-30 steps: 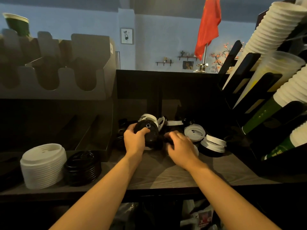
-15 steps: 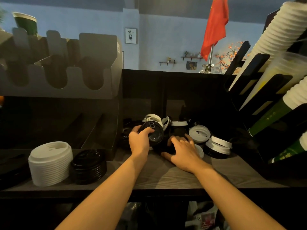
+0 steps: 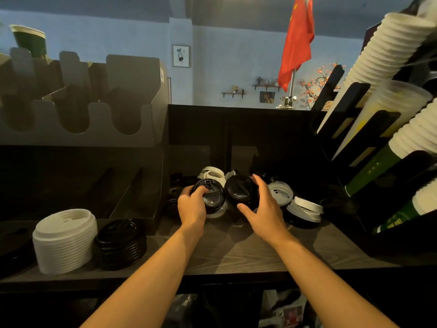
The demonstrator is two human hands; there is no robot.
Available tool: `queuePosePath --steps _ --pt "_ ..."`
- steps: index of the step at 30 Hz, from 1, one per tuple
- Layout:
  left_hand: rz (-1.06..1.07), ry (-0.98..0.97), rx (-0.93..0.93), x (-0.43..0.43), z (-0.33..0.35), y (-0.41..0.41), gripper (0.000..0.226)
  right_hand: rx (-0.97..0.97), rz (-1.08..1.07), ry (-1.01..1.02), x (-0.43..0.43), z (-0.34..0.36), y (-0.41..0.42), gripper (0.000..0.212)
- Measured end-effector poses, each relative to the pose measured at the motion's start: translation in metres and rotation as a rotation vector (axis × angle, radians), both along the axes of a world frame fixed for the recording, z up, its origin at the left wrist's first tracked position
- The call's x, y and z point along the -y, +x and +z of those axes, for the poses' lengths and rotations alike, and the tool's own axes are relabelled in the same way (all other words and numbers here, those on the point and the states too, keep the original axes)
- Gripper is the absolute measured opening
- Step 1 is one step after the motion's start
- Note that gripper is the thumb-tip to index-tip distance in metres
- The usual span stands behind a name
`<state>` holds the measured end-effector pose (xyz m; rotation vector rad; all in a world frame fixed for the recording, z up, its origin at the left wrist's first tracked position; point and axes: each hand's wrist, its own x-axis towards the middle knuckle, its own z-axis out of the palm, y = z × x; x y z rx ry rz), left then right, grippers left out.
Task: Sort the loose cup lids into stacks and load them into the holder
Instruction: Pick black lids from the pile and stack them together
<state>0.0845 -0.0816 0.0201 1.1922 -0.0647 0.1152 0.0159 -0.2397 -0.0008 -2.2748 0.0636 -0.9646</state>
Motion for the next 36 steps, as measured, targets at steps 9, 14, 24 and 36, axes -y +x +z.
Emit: queuePosePath --steps 9,14,24,36 --pt "-0.090 0.135 0.058 0.0020 -0.0006 -0.0037 0.026 -0.020 0.171 -0.048 -0.0009 -0.0006 0.0023 0.073" --pt "-0.186 0.212 0.097 0.0034 -0.0008 -0.0066 0.033 0.026 0.107 -0.020 0.0003 0.0007 -0.0020 0.059" --pt "-0.381 0.210 0.151 0.0085 -0.0033 -0.0073 0.020 0.013 0.157 -0.187 -0.0017 0.0020 -0.0011 0.084" --pt "-0.365 0.218 0.150 0.0045 -0.0053 -0.0050 0.026 -0.050 0.275 -0.095 -0.0049 0.0004 -0.0015 0.086"
